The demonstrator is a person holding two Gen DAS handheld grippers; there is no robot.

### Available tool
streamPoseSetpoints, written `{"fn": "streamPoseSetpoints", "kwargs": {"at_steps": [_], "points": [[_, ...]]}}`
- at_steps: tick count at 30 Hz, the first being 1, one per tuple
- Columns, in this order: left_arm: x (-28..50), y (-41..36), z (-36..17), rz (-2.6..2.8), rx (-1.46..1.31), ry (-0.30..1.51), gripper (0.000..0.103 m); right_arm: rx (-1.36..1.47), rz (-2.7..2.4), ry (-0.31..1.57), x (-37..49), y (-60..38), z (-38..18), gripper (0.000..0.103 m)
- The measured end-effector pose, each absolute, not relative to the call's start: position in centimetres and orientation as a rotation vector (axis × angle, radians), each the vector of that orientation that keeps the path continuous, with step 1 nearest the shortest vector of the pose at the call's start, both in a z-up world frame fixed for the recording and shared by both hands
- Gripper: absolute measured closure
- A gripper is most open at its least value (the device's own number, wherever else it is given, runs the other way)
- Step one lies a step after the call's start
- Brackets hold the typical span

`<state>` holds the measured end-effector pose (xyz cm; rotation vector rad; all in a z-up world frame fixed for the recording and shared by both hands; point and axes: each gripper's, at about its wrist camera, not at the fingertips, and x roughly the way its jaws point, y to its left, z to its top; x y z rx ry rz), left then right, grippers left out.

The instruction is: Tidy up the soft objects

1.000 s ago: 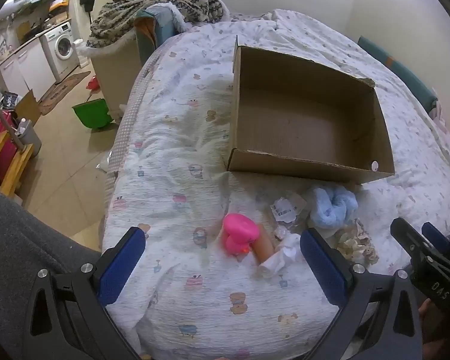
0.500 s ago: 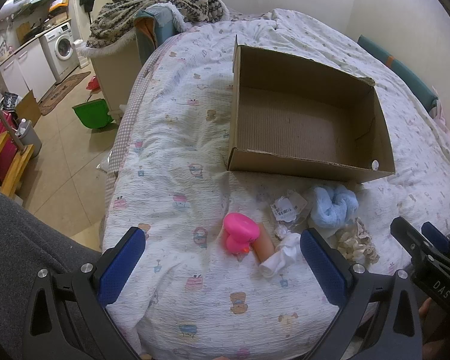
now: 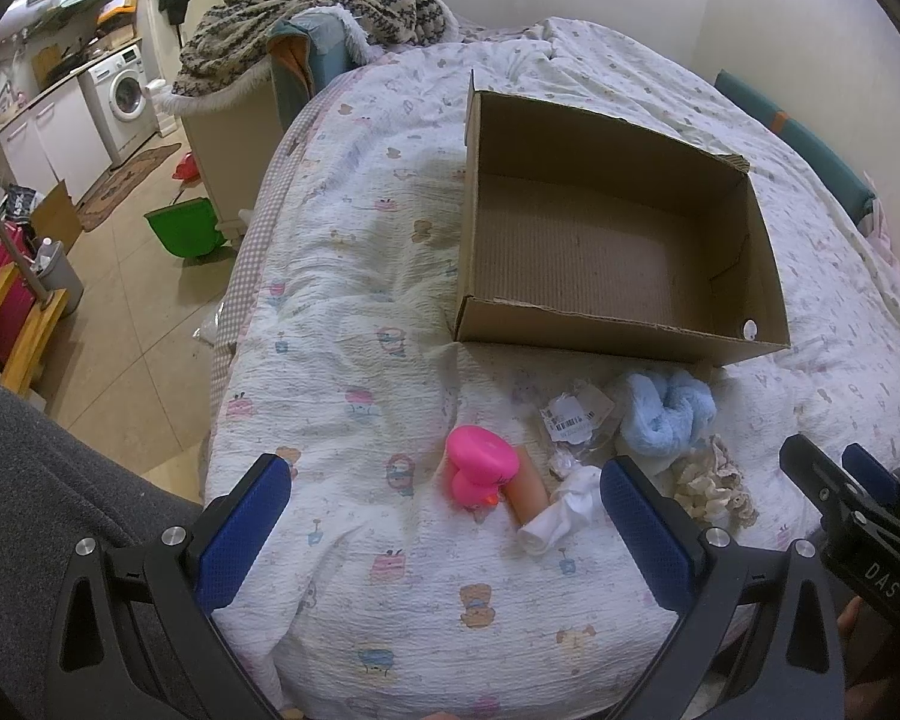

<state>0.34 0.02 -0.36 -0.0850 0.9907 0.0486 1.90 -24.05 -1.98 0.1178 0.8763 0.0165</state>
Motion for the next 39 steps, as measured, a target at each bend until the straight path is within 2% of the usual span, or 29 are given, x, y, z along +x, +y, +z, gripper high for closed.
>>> {"fn": "streamPoseSetpoints", "kwargs": {"at_steps": [39], "points": [[0.2, 0.2, -0.4, 0.051, -0.081, 0.992, 0.000, 0.124, 0.019, 0.895, 1.3, -22.8, -2.4, 0.000]]}}
